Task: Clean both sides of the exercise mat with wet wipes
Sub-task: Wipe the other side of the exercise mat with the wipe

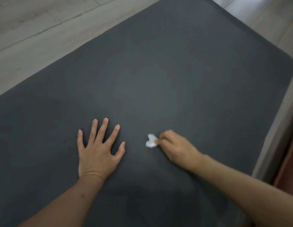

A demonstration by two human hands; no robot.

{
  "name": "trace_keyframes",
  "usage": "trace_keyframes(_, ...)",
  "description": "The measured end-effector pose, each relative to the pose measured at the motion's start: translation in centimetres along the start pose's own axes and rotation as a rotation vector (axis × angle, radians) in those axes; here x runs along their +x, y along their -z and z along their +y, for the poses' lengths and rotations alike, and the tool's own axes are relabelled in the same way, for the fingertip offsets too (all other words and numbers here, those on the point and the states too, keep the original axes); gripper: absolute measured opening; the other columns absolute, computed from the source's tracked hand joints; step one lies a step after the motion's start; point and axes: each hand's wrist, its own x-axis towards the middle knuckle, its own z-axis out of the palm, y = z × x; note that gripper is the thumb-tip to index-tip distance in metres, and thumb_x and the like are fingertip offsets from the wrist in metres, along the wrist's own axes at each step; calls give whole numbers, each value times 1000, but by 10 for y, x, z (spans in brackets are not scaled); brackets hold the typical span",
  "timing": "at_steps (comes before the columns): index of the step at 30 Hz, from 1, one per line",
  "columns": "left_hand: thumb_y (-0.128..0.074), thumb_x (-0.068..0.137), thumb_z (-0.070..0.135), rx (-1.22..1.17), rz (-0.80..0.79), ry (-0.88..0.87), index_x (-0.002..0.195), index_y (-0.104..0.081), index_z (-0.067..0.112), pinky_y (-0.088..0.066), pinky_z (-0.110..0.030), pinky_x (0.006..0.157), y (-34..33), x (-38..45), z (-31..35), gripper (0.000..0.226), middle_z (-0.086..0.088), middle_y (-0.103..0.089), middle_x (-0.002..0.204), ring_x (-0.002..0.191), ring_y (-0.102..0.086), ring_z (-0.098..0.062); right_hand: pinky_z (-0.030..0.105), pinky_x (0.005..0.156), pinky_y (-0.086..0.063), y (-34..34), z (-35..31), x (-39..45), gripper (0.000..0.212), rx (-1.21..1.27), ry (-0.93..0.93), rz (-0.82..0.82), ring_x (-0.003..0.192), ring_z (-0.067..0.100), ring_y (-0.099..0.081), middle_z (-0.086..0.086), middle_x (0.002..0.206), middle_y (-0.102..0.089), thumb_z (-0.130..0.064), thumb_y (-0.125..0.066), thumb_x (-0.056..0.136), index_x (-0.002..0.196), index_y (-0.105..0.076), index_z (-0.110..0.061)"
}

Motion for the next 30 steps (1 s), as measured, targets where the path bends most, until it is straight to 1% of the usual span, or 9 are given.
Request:
trace_keyframes(4, -38, 94, 63, 4, 4, -1, 151, -50, 40, -12, -63, 124, 0, 0, 0, 63, 3, -31, 168, 158, -20, -24, 50, 67, -49, 23, 115, 33, 16, -144, -439, 220, 75, 35, -49, 16, 91, -49, -6, -51, 98, 86, -59, 0)
trace_keyframes(7, -40, 93, 63, -1, 9, -1, 151, -50, 40, -11, -63, 124, 0, 0, 1, 63, 3, -32, 168, 158, -20, -24, 47, 68, -50, 19, 116, 39, 14, -105, -748, 345, 74, 34, -52, 13, 92, -49, -6, -51, 95, 86, -60, 0)
trace_keyframes(10, -40, 93, 62, -7, 7, -1, 151, -50, 39, -11, -62, 124, 1, 0, 0, 63, 2, -33, 167, 158, -20, -24, 45, 66, -47, -5, 34, 21, 16, 34, -628, 377, 73, 31, -50, 14, 85, -49, 1, -53, 94, 79, -57, -2)
trace_keyframes(13, -39, 93, 62, -9, 1, -3, 151, -51, 39, -10, -62, 124, 3, 0, 0, 63, 2, -32, 167, 158, -20, -24, 36, 72, -48, -11, -46, -28, 14, 165, -210, 87, 79, 27, -52, 11, 95, -55, -5, -53, 100, 100, -66, -1)
trace_keyframes(15, -39, 94, 61, -19, -2, -6, 151, -51, 39, -10, -63, 124, 3, 0, 0, 63, 2, -33, 167, 158, -20, -24, 36, 72, -48, -3, -24, -46, 16, 101, -74, -18, 81, 27, -53, 10, 99, -56, -10, -53, 102, 105, -67, -3)
trace_keyframes(18, -39, 94, 61, -10, -2, -11, 151, -50, 39, -9, -62, 125, 2, -1, 0, 62, 1, -32, 168, 158, -19, -25, 46, 72, -49, 3, 49, -49, 14, 31, -412, 236, 81, 30, -52, 12, 93, -52, -4, -54, 98, 93, -65, 1)
trace_keyframes(20, -40, 96, 58, -6, 20, -43, 150, -50, 38, -8, -63, 125, 1, 0, -1, 59, 0, -33, 167, 158, -20, -28, 39, 75, -49, -2, 68, -47, 10, 29, -671, 400, 81, 24, -52, 9, 94, -50, -2, -56, 96, 98, -66, 0)
trace_keyframes(25, -40, 103, 44, 13, 55, -326, 147, -58, 31, -18, -67, 121, -2, 0, 1, 50, 0, -41, 163, 154, -32, -29, 25, 72, -44, -8, 67, -49, 12, 39, -712, 432, 78, 16, -49, 4, 96, -50, -7, -55, 97, 103, -65, -4)
trace_keyframes(30, -39, 102, 37, 14, 47, -227, 147, -59, 27, -20, -66, 121, 5, -13, 19, 49, -2, -44, 162, 153, -34, -30, 23, 71, -42, -6, 67, -48, 12, 51, -712, 449, 77, 15, -48, 4, 96, -51, -9, -56, 97, 102, -66, -6)
